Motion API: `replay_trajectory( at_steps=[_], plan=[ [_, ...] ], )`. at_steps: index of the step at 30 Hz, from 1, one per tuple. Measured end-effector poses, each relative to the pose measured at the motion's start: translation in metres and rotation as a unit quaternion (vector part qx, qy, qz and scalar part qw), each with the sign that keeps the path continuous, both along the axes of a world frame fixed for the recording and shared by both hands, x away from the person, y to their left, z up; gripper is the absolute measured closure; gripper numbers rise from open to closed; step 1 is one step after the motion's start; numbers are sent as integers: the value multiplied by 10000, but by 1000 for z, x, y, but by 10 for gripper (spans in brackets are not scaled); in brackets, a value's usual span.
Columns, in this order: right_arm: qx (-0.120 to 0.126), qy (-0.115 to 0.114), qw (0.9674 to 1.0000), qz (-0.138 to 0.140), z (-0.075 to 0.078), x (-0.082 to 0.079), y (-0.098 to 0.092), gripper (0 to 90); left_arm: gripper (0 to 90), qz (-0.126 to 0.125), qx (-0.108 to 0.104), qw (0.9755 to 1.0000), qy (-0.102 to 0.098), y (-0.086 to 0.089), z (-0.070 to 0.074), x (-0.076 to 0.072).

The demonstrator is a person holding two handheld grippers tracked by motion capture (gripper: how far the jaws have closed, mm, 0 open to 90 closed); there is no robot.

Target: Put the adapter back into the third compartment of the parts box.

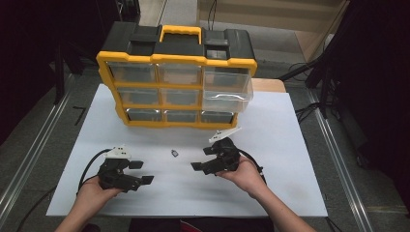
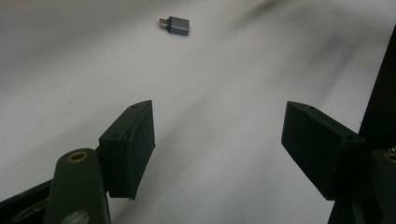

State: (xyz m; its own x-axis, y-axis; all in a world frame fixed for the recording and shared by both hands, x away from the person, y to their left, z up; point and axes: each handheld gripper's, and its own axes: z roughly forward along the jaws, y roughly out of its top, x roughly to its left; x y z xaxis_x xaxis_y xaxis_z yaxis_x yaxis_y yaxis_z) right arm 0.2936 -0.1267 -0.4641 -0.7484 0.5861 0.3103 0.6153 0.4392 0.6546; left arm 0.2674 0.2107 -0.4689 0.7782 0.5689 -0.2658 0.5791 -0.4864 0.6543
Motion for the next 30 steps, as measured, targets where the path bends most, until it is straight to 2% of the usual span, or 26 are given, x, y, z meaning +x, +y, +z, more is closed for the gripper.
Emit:
replay_trajectory(
  at_steps=[8,15,20,27,30],
  plan=[
    [-49,17,10000,72,-1,7,9,211,273,-7,12,10000,-6,0,0,0],
    [-83,7,9998,155,-6,15,27,221,272,-7,-4,10000,9,1,0,0],
    [-298,57,9992,249,-13,22,43,227,272,-2,-8,10000,10,1,-1,0],
    [-319,8,9991,281,-13,29,52,240,272,15,10,10000,8,2,-1,0],
    [-485,16,9984,280,-13,36,60,250,272,17,15,10000,10,2,-1,0]
  ],
)
